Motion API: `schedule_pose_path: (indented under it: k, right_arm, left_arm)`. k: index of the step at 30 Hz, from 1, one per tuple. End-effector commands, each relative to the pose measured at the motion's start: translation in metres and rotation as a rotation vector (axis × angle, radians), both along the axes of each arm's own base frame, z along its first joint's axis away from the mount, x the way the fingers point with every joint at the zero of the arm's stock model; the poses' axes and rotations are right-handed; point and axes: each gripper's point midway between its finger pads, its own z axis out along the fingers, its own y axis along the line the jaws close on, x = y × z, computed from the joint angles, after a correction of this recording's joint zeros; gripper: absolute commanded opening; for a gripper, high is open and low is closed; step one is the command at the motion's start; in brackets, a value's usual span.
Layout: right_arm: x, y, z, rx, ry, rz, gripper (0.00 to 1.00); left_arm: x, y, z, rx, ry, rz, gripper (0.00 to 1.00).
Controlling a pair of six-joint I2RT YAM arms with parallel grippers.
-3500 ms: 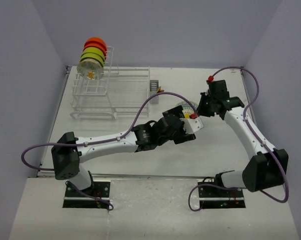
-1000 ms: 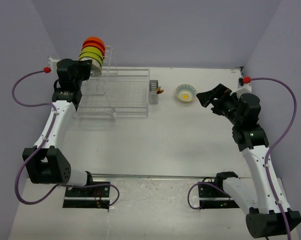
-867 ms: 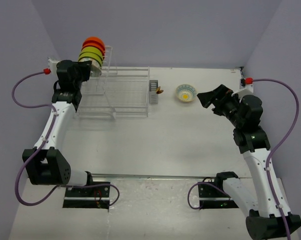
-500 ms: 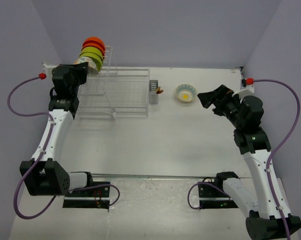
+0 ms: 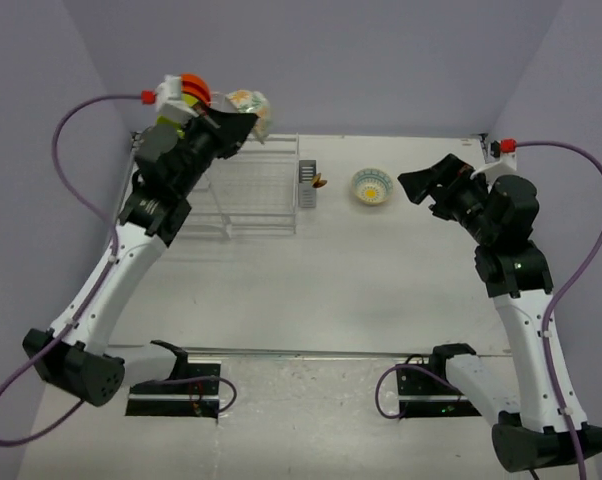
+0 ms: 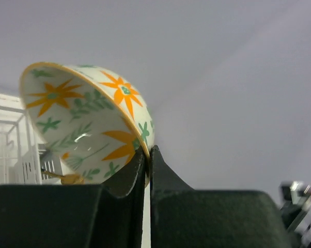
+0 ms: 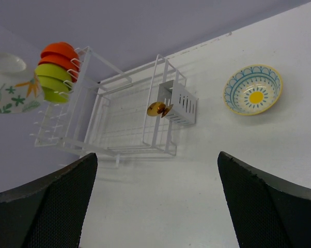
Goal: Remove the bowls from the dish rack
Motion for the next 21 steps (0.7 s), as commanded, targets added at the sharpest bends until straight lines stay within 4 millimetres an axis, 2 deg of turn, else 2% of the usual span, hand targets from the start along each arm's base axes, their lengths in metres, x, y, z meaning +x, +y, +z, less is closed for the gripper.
schedule_pose_path:
  k: [1, 2, 3, 4, 5, 6, 7, 8, 9, 10, 11, 13, 15, 17, 19, 20, 21]
  right_arm:
    - [-0.005, -0.001, 0.041, -0.049, -0.037, 0.021, 0.99]
    - [-0.008, -0.001, 0.038, -0.062, 0.0, 0.028, 0.99]
    - [-0.009, -0.002, 0.041, -0.083, 0.003, 0.029, 0.99]
    - [-0.009, -0.002, 0.049, -0.091, -0.005, 0.032, 0.99]
    - [-0.011, -0.003, 0.046, -0.104, 0.014, 0.036, 0.99]
    - [-0.01, -0.003, 0.044, -0.126, 0.024, 0.046, 0.99]
    - [-0.005, -0.001, 0.043, -0.14, 0.045, 0.058, 0.99]
    - [-0.007, -0.001, 0.034, -0.157, 0.09, 0.075, 0.98]
    - [-0.006, 0.0, 0.033, -0.182, 0.097, 0.091, 0.98]
    - [-0.004, -0.001, 0.027, -0.192, 0.122, 0.09, 0.98]
    - [-0.002, -0.005, 0.013, -0.215, 0.159, 0.079, 0.97]
    - [-0.002, -0.004, 0.007, -0.224, 0.175, 0.088, 0.95]
    - [-0.001, 0.002, -0.013, -0.256, 0.242, 0.126, 0.94]
    - [0.001, 0.011, -0.034, -0.303, 0.309, 0.165, 0.92]
    - [0.002, 0.016, -0.05, -0.346, 0.356, 0.176, 0.88]
    - [0.001, 0.018, -0.058, -0.356, 0.374, 0.187, 0.86]
    - [0.0, 0.02, -0.061, -0.362, 0.384, 0.198, 0.78]
  left_arm:
    - [-0.04, -0.106, 0.029, 0.426, -0.261, -0.322, 0.0]
    - [-0.04, -0.121, 0.017, 0.54, -0.3, -0.369, 0.0]
    - [-0.034, -0.14, -0.008, 0.61, -0.277, -0.427, 0.0]
    - [-0.048, -0.159, -0.017, 0.659, -0.298, -0.488, 0.0]
    - [-0.053, -0.17, -0.038, 0.763, -0.342, -0.541, 0.0]
    - [-0.058, -0.178, -0.048, 0.812, -0.366, -0.564, 0.0]
    - [-0.076, -0.196, -0.068, 0.888, -0.415, -0.624, 0.0]
    - [-0.083, -0.205, -0.08, 0.937, -0.443, -0.654, 0.0]
    - [-0.104, -0.22, -0.096, 0.982, -0.486, -0.723, 0.0]
    - [-0.106, -0.224, -0.102, 1.036, -0.531, -0.729, 0.0]
    - [-0.117, -0.234, -0.115, 1.096, -0.579, -0.762, 0.0]
    - [-0.123, -0.239, -0.121, 1.135, -0.619, -0.777, 0.0]
    - [-0.132, -0.247, -0.13, 1.183, -0.652, -0.808, 0.0]
    - [-0.131, -0.251, -0.135, 1.232, -0.673, -0.799, 0.0]
    - [-0.134, -0.255, -0.14, 1.273, -0.687, -0.823, 0.0]
    - [-0.135, -0.257, -0.136, 1.275, -0.699, -0.827, 0.0]
    - [-0.135, -0.256, -0.14, 1.3, -0.693, -0.845, 0.0]
